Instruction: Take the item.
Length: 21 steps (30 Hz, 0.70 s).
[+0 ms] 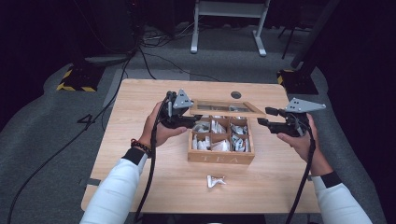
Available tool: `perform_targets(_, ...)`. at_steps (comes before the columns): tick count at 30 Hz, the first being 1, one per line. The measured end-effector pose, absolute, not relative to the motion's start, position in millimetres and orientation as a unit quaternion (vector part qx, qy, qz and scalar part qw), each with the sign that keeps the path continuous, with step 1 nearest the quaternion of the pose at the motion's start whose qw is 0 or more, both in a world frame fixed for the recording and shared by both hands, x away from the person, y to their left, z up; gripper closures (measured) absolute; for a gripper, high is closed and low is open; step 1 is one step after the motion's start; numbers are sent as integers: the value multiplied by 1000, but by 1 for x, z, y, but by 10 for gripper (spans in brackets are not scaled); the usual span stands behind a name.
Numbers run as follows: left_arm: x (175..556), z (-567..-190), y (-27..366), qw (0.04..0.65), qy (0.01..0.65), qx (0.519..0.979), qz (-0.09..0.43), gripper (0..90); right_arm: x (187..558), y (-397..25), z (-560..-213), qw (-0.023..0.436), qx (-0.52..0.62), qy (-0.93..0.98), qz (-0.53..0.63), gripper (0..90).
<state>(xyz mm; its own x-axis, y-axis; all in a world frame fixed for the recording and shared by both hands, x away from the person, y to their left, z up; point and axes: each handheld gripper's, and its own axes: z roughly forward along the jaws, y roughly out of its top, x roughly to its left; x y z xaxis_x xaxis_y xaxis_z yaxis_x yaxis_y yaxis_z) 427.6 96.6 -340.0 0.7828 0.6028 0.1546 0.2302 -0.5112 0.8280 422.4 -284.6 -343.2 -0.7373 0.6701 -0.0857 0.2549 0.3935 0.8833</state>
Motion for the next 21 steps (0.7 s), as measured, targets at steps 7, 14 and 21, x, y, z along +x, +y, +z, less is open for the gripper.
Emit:
perform_targets(7,421,-347,98,421,249,845,216,397,417,-285,-352,213,284,810,466,452)
perform_targets(14,414,-353,99,413,243,852,211,373,410,-286,-361,209,285,811,466,452)
perform_targets(21,411,-362,101,418,246,852,199,371,405,-285,-369,204,286,812,466,459)
